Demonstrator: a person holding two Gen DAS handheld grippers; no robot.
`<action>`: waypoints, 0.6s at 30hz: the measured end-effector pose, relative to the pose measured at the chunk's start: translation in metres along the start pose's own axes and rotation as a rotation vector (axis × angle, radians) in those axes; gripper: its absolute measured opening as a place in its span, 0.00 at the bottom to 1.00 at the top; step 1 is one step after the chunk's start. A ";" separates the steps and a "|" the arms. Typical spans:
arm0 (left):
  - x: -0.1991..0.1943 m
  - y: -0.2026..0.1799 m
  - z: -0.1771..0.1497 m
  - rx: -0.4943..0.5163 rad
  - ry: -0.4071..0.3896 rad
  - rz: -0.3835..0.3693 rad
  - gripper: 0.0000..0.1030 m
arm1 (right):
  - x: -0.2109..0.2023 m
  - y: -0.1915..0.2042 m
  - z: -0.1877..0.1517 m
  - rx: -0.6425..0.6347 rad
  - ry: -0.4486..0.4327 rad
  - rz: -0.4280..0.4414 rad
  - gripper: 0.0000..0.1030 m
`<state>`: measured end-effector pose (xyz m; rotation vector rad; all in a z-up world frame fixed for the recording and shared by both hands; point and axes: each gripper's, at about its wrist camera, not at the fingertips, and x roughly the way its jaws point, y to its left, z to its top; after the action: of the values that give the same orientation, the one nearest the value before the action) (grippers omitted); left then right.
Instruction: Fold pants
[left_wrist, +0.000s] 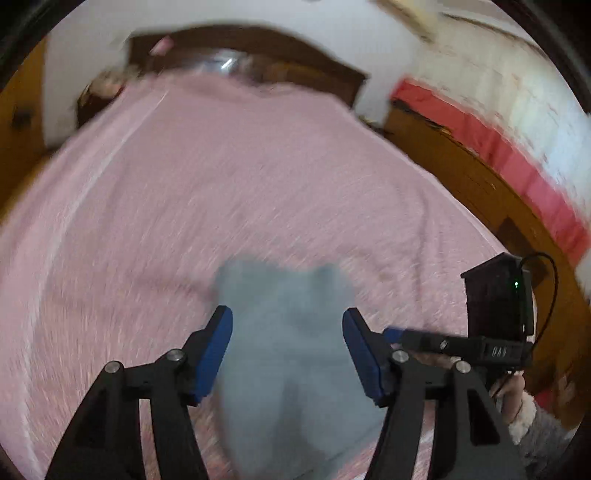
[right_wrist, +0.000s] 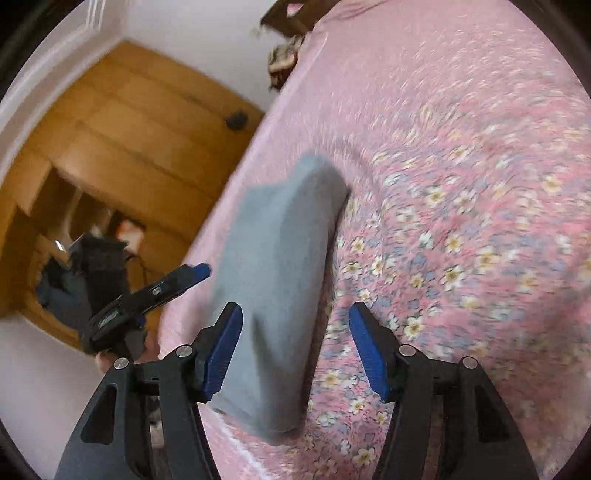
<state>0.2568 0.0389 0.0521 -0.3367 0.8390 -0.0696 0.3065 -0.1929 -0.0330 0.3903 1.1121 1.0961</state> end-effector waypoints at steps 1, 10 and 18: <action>0.006 0.019 -0.009 -0.059 0.024 -0.022 0.63 | 0.005 0.005 0.000 -0.039 0.007 -0.020 0.61; 0.024 0.073 -0.030 -0.110 0.083 -0.144 0.62 | -0.012 0.045 0.042 -0.194 -0.211 -0.193 0.26; 0.009 -0.019 0.004 0.051 -0.047 -0.097 0.05 | 0.038 0.043 0.046 -0.191 -0.141 -0.229 0.02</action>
<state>0.2675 0.0204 0.0541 -0.3295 0.7724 -0.1729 0.3252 -0.1292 -0.0006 0.1813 0.8948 0.9469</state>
